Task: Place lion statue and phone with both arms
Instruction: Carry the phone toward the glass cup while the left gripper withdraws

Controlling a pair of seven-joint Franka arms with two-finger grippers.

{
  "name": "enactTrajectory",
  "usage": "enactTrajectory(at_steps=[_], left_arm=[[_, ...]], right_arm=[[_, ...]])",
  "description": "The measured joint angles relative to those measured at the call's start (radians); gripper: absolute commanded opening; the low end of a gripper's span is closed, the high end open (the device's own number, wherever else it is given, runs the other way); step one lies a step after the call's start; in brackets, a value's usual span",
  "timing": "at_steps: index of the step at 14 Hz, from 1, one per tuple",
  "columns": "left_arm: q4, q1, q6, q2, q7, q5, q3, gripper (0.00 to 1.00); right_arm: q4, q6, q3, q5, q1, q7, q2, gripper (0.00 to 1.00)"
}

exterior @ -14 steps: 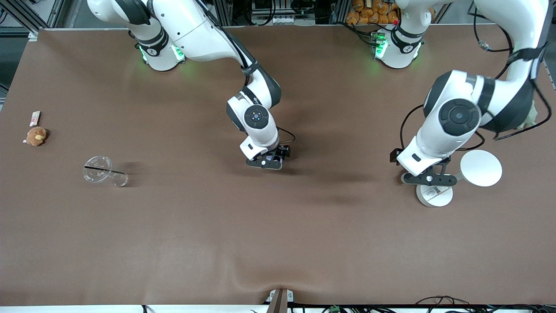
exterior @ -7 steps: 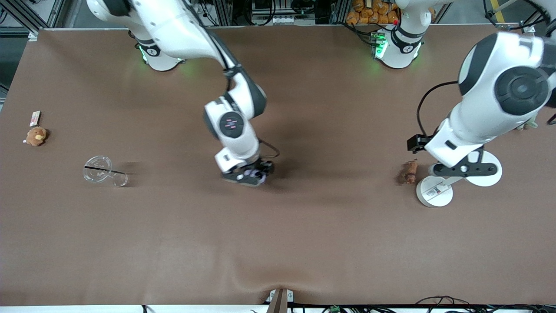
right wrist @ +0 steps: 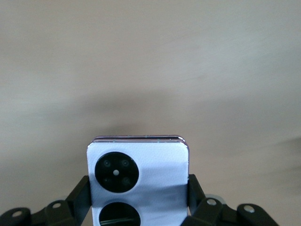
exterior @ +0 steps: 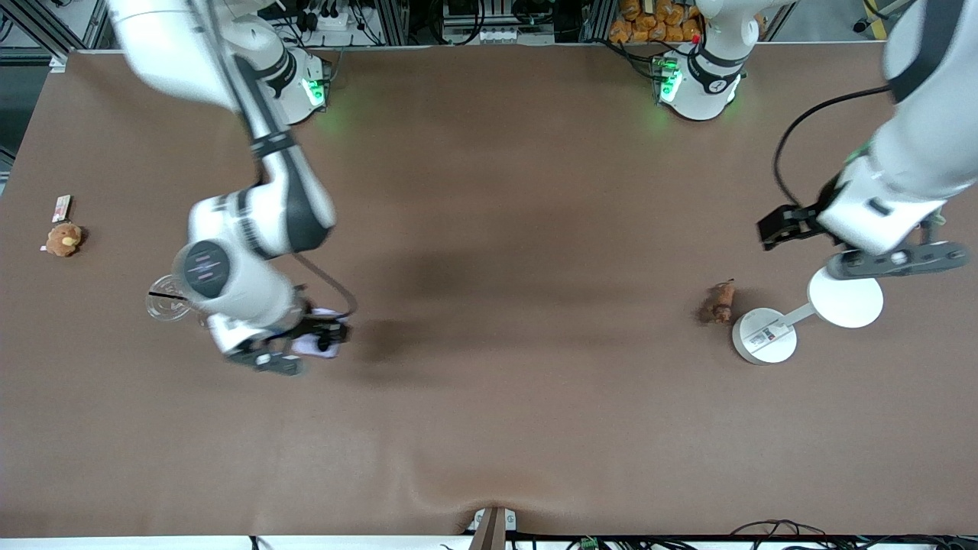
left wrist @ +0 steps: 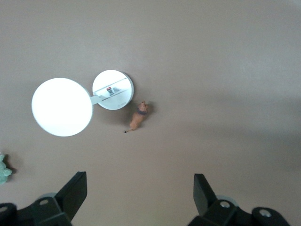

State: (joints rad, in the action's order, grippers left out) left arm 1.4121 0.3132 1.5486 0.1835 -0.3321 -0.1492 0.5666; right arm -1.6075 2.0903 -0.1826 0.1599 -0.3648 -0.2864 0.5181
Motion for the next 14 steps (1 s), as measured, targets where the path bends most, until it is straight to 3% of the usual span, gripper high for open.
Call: enactTrajectory(at_steps=[4, 10, 14], left_arm=[[0.000, 0.037, -0.001, -0.022, 0.002, 0.012, -0.001, 1.00], [0.000, 0.058, -0.001, -0.030, 0.026, 0.037, -0.021, 1.00], [0.000, -0.076, -0.001, -0.076, 0.055, 0.098, -0.211, 1.00]], right_arm=[[-0.018, -0.064, 0.002, 0.000, 0.166, 0.219, 0.000, 0.24], [-0.075, -0.038, 0.018, 0.003, 0.189, 0.242, 0.049, 0.24], [-0.112, 0.042, 0.018, 0.006, 0.194, 0.242, 0.098, 0.24]])
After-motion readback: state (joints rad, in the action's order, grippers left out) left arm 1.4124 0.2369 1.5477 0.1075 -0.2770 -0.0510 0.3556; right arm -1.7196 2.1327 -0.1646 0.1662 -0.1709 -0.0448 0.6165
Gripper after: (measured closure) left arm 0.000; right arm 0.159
